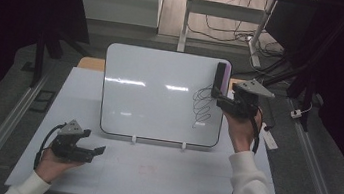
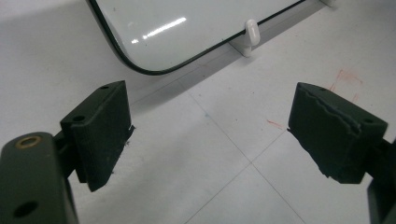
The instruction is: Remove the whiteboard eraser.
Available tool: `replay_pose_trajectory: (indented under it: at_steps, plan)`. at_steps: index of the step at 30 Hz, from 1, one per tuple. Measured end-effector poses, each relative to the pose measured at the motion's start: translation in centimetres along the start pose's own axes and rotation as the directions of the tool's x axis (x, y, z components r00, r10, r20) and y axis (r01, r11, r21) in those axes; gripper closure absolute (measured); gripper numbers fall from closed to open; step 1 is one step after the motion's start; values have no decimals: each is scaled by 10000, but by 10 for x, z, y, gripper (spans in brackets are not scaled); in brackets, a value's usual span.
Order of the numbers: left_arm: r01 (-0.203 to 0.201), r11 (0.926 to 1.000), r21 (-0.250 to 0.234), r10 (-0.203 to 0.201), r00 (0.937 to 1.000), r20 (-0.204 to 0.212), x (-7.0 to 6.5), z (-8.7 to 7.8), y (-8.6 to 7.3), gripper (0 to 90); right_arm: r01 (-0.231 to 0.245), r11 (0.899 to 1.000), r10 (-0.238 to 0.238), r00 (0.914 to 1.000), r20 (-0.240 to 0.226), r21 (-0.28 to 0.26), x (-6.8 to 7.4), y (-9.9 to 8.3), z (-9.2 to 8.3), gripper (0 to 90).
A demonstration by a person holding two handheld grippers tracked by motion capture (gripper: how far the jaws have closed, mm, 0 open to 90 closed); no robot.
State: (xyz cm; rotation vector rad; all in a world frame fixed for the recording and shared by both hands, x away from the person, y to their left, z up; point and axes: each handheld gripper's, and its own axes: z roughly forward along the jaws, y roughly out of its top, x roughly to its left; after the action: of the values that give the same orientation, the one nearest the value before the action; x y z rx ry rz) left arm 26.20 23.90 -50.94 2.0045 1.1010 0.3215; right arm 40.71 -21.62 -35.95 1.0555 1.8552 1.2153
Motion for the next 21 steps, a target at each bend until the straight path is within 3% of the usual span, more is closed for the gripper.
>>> replay_pose_trajectory:
  at_steps: [8,12,21]
  plan:
    - [36,10000,-6,-36,10000,-15,1,1,0,140,-35,9990,29,9999,129,444,8,4,15,445]
    - [-61,10000,47,61,10000,-6,-1,2,1,138,208,9971,-255,9976,640,727,13,7,21,498]
    - [-32,10000,31,32,10000,-32,0,2,0,136,-62,9974,-20,9935,1135,723,14,8,20,617]
